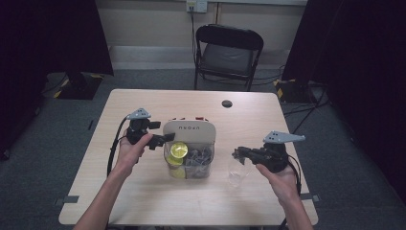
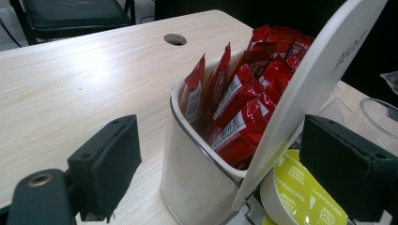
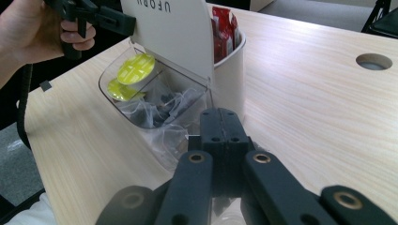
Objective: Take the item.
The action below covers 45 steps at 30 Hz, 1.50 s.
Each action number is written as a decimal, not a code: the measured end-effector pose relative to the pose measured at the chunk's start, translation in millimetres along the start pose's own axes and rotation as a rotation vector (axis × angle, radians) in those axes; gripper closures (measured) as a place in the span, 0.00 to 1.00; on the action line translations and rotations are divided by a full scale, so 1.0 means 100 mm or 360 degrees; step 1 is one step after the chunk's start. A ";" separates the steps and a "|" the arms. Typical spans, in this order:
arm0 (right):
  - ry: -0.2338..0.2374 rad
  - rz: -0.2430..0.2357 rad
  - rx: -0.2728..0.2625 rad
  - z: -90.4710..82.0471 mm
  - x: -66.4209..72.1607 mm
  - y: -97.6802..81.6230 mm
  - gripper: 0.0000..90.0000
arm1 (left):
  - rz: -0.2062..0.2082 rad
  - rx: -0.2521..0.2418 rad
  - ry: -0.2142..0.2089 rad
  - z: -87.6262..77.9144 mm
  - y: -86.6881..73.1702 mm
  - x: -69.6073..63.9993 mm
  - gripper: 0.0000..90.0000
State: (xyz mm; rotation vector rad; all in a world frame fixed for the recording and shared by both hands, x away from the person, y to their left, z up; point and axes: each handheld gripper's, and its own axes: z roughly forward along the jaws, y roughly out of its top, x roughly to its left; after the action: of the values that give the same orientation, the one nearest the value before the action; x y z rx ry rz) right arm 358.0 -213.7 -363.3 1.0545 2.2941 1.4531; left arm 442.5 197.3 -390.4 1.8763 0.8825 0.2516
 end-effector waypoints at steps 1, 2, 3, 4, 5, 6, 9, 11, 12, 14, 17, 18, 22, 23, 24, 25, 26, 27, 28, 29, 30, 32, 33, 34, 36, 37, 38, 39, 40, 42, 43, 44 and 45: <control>-0.0003 0.0002 0.0004 0.00 -0.01 -0.02 1.00 | 0.0000 -0.0001 0.0001 0.00 0.00 0.00 0.14; -0.0005 0.0005 0.0007 0.00 -0.01 -0.03 1.00 | -0.0001 -0.0003 0.0002 0.00 0.00 0.00 0.14; -0.0007 0.0006 0.0010 0.00 -0.02 -0.04 1.00 | -0.0001 -0.0006 0.0004 0.00 0.00 -0.01 0.14; -0.0010 0.0014 0.0011 -0.01 -0.03 -0.06 1.00 | 0.0000 -0.0003 0.0005 0.00 0.00 -0.01 0.14; -0.0013 0.0016 0.0014 -0.01 -0.04 -0.07 1.00 | -0.0001 -0.0001 0.0004 0.01 0.00 -0.01 0.14; -0.0017 0.0020 0.0016 -0.02 -0.05 -0.08 1.00 | 0.0003 0.0003 0.0005 0.00 0.00 0.00 0.14; -0.0028 0.0027 0.0025 -0.03 -0.06 -0.11 1.00 | 0.0000 0.0003 -0.0004 0.01 0.00 0.00 0.14; -0.0031 0.0036 0.0027 -0.03 -0.08 -0.14 1.00 | 0.0000 0.0003 -0.0004 0.02 0.00 0.00 0.14; -0.0033 0.0040 0.0030 -0.02 -0.09 -0.15 1.00 | 0.0002 0.0008 -0.0003 0.02 0.00 0.00 0.14; -0.0028 0.0047 0.0047 0.00 -0.09 -0.19 1.00 | 0.0006 0.0011 -0.0002 0.02 0.00 0.00 0.14; -0.0021 0.0052 0.0067 0.03 -0.10 -0.23 1.00 | -0.0011 0.0006 -0.0006 0.02 -0.01 -0.01 0.14; -0.0015 0.0047 0.0080 0.04 -0.10 -0.24 1.00 | -0.0011 0.0006 -0.0006 0.02 -0.01 -0.01 0.14; -0.0004 0.0051 0.0102 0.07 -0.10 -0.28 1.00 | -0.0005 0.0014 -0.0006 0.02 -0.01 0.00 0.14; -0.0002 0.0049 0.0108 0.07 -0.10 -0.29 1.00 | -0.0005 0.0014 -0.0006 0.02 -0.01 0.00 0.14; 0.0000 0.0050 0.0114 0.08 -0.09 -0.30 1.00 | -0.0003 0.0017 -0.0005 0.02 -0.01 0.00 0.14; 0.0003 0.0050 0.0120 0.08 -0.09 -0.31 1.00 | -0.0003 0.0017 -0.0005 0.02 -0.01 0.00 0.14; 0.0003 0.0051 0.0122 0.09 -0.10 -0.32 1.00 | -0.0003 0.0017 -0.0005 0.02 -0.01 0.00 0.14; 0.0006 0.0051 0.0127 0.09 -0.10 -0.32 1.00 | -0.0003 0.0017 -0.0005 0.02 -0.01 0.00 0.14; 0.0007 0.0053 0.0134 0.10 -0.09 -0.33 1.00 | -0.0005 0.0017 -0.0007 0.02 -0.01 0.00 0.14; 0.0007 0.0054 0.0140 0.11 -0.09 -0.34 1.00 | -0.0006 0.0017 -0.0008 0.02 -0.01 0.00 0.14; 0.0011 0.0051 0.0145 0.11 -0.09 -0.34 1.00 | -0.0005 0.0017 -0.0008 0.02 -0.01 0.00 0.14; 0.0014 0.0053 0.0154 0.13 -0.09 -0.35 1.00 | -0.0005 0.0016 -0.0010 0.02 -0.01 0.00 0.14; 0.0014 0.0050 0.0159 0.14 -0.09 -0.36 1.00 | -0.0006 0.0015 -0.0010 0.02 -0.01 0.00 0.14; 0.0016 0.0053 0.0163 0.15 -0.09 -0.36 1.00 | -0.0006 0.0018 -0.0009 0.02 -0.01 0.00 0.14; 0.0018 0.0052 0.0172 0.16 -0.09 -0.37 1.00 | -0.0011 0.0015 -0.0011 0.02 -0.01 0.00 0.14; 0.0019 0.0049 0.0175 0.16 -0.08 -0.37 1.00 | -0.0011 0.0015 -0.0011 0.02 -0.01 0.00 0.14; 0.0016 0.0048 0.0175 0.17 -0.09 -0.38 0.97 | -0.0011 0.0015 -0.0011 0.02 -0.02 0.00 0.14; 0.0014 0.0041 0.0175 0.17 -0.08 -0.38 0.96 | -0.0012 0.0019 -0.0006 0.02 -0.01 0.00 0.14; 0.0010 0.0038 0.0171 0.17 -0.08 -0.38 0.93 | -0.0011 0.0020 -0.0005 0.02 -0.01 0.00 0.14; 0.0010 0.0028 0.0163 0.16 -0.07 -0.37 0.90 | -0.0012 0.0021 -0.0005 0.02 -0.01 0.00 0.14; 0.0010 0.0027 0.0160 0.16 -0.07 -0.37 0.89 | -0.0012 0.0021 -0.0005 0.02 -0.01 0.00 0.14; 0.0007 0.0023 0.0155 0.16 -0.06 -0.37 0.85 | -0.0013 0.0018 -0.0005 0.02 -0.01 0.00 0.14; 0.0001 0.0020 0.0151 0.16 -0.06 -0.37 0.83 | -0.0016 0.0017 -0.0007 0.02 -0.01 0.00 0.14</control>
State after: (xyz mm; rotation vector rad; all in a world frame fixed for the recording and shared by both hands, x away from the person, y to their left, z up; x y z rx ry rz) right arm 354.4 -215.9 -403.6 1.0959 2.3824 1.3614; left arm 443.2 196.3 -392.8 1.8812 0.8914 0.2367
